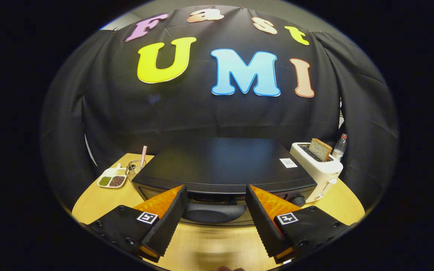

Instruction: Open the toaster oven, put the food inside, and close the toaster oven door.

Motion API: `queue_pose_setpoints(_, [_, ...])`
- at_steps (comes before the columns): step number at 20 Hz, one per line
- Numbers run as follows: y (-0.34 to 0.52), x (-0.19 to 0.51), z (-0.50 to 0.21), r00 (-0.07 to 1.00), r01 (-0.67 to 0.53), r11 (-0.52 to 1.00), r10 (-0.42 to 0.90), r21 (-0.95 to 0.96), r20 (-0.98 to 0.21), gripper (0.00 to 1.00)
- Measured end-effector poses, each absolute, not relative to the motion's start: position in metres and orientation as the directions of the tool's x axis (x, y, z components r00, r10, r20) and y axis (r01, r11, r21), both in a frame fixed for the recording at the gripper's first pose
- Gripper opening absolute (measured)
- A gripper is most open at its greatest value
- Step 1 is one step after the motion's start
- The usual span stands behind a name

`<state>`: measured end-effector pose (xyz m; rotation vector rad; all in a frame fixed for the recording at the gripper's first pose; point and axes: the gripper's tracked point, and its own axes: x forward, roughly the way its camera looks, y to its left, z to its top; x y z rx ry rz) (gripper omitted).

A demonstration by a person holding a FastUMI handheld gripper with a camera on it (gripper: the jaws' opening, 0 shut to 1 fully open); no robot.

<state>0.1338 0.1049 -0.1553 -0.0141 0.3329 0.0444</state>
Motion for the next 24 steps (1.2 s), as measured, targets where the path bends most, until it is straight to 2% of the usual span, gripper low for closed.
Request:
queue_pose_setpoints(7, [0.107, 0.142, -0.170, 0.942, -0.020, 1.000, 0.021, 0.007, -0.336, 0.97])
queue_pose_setpoints(12, [0.107, 0.140, -0.175, 0.923, -0.033, 0.999, 0.035, 0.011, -0.383, 0.98])
queue_pose_setpoints(24, [0.108, 0.090, -0.193, 0.886, -0.075, 0.997, 0.054, -0.026, -0.460, 0.98])
